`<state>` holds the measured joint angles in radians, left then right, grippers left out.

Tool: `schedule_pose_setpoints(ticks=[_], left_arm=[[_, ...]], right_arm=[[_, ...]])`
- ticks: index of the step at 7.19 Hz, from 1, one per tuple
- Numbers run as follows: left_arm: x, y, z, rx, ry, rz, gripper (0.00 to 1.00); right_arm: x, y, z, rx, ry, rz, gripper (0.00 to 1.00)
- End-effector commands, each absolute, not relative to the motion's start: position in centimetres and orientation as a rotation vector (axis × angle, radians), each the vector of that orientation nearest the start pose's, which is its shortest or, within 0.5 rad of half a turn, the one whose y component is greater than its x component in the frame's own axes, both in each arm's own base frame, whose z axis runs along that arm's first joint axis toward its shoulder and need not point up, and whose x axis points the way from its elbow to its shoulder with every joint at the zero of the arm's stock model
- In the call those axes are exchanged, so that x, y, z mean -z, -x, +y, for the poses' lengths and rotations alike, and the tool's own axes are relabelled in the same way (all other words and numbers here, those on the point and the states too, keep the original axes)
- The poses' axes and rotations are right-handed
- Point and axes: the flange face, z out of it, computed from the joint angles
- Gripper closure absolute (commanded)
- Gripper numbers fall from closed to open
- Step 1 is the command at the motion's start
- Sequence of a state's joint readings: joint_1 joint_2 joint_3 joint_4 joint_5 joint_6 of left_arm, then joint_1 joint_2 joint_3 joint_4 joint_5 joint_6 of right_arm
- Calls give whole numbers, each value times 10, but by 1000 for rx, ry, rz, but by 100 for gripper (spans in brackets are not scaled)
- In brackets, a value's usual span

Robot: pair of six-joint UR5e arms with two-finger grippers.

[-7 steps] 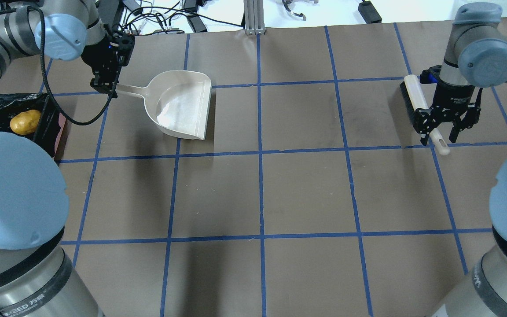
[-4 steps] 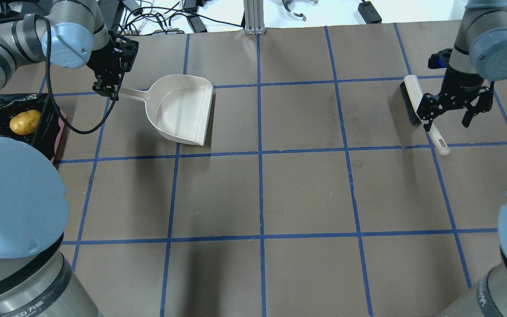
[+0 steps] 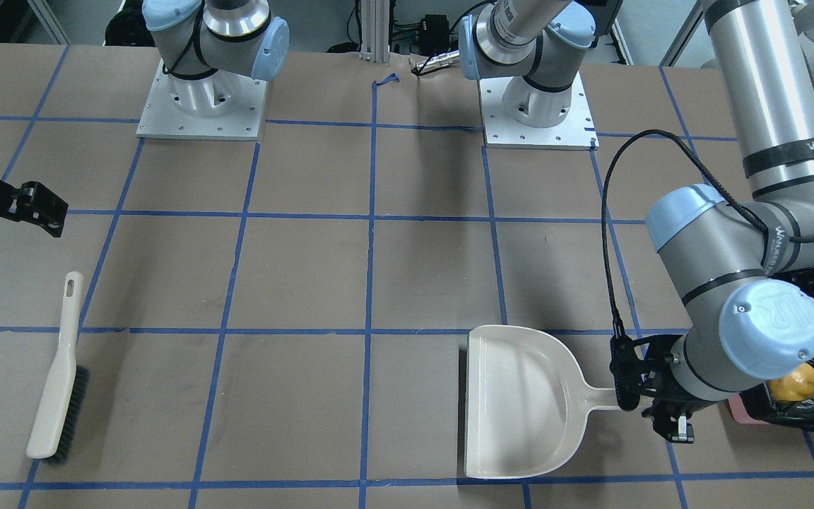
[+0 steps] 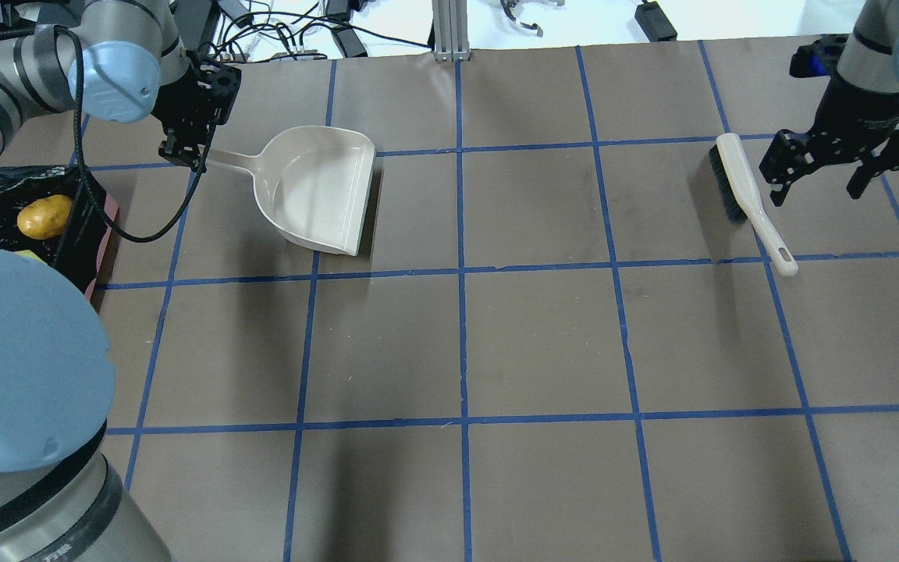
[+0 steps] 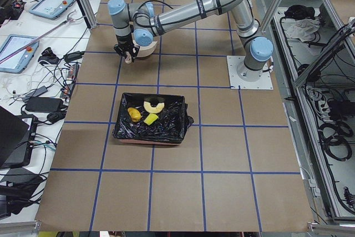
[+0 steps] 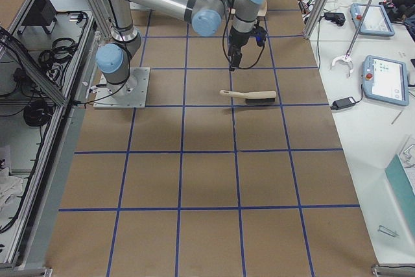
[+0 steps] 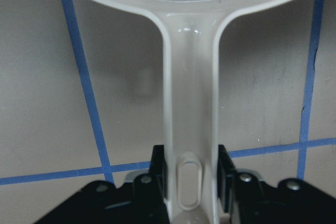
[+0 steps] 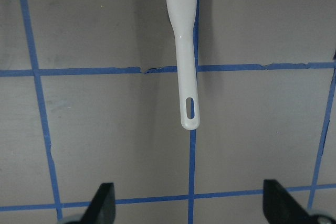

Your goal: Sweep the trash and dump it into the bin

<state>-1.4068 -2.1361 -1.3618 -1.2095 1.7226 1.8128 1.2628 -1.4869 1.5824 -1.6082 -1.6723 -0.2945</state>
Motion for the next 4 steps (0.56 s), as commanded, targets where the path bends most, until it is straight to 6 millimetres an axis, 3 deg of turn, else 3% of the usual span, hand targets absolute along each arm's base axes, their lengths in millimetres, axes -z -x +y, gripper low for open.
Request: schedule_pose_setpoints(ticks=[1,2,3,4], left_arm=[[-280,2,-698,193,2319,-2224,100],[-275,4,-695,198,2290,-2239,100],[-272,5,-693,197,2283,-2235,100],[-271,5,-693,187,2285,-2227,100]], right_arm=[[-492,17,-511,49,-27,3148,0],[-508,-5,-514,102,-10,3106,0],[-512,-49,-511,75,-109,3093,0],[-514,-107,-503,85,-104,3106,0]])
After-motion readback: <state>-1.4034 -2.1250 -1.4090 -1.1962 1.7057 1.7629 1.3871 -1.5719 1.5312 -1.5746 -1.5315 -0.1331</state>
